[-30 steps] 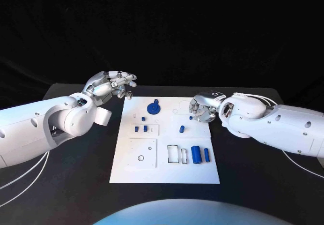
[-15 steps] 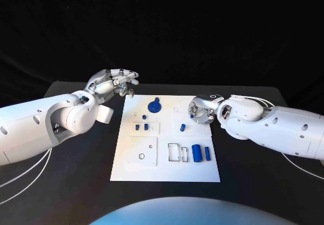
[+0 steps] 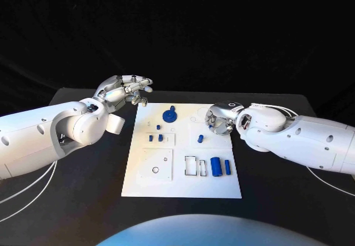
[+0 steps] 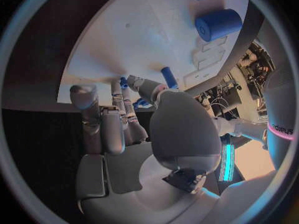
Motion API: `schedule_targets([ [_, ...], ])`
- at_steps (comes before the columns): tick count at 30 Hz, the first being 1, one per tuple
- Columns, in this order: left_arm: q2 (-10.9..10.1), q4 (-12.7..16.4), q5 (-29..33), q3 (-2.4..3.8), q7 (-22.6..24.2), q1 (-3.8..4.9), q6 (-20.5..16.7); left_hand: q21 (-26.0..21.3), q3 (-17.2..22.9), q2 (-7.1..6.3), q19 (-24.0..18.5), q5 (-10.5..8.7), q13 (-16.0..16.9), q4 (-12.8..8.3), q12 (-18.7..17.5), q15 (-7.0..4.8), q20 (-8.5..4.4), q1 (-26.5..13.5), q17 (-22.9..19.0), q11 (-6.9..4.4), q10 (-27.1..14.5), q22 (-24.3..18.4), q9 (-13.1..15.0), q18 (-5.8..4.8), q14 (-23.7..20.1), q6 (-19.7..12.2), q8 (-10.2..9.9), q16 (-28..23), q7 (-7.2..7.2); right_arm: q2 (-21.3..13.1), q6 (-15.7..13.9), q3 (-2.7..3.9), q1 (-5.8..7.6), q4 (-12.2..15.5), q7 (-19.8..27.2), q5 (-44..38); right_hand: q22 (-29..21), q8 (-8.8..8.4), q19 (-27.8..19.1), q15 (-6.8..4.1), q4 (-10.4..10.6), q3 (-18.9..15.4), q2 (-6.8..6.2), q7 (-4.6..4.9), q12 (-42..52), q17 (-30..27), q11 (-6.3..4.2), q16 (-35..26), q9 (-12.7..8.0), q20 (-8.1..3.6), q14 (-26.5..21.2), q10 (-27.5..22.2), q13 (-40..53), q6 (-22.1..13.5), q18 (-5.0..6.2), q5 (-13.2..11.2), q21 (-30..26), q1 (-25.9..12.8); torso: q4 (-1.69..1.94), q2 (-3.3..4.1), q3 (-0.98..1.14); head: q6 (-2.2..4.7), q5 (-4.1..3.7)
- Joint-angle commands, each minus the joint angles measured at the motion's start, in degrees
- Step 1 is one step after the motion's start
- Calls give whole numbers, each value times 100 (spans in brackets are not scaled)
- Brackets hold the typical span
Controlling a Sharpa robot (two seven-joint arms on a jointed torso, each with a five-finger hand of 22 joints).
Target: Assemble the parts on the task board
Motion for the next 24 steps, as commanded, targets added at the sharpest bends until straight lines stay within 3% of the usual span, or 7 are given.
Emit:
schedule_targets([
  [1, 10, 6, 9, 4, -31, 3, 109, 2, -39, 0, 41, 16, 6, -7, 33, 27, -10, 64, 10, 7, -49, -6, -1, 105, -17, -41, 37, 36, 1, 51, 228, -33, -64, -25, -137, -144, -13, 47, -21, 3, 1, 31, 17, -17, -23, 313, -43, 23, 11, -11, 408, 28, -10, 36, -25, 10, -24, 31, 1, 2, 1, -15, 1],
  [14, 0, 20, -28, 4, -83, 4, 158, 2, -47, 3, 44, 23, 7, 0, 35, 32, -7, 70, 17, 12, -65, -8, 0, 105, -15, -64, 44, 40, 7, 83, 588, -39, -100, 15, -323, -409, 100, 227, -66, -92, -37, -20, 58, -155, 137, 296, -172, 99, 155, -78, 389, 303, 144, 347, -19, -26, 36, 122, -6, -4, -3, -61, 2],
  [24, -1, 41, -86, 4, -110, 4, 198, 3, -52, 4, 46, 43, 11, -1, 41, 35, -3, 90, 15, 17, -81, -10, 3, 105, -18, -91, 56, 39, 11, 83, 336, -41, -127, 83, -600, -743, 237, 303, -65, -159, -246, 146, 223, -176, 238, 280, -237, 151, 263, -157, 382, 448, 286, 491, -28, -26, 147, 421, -1, -4, -3, -70, -14],
])
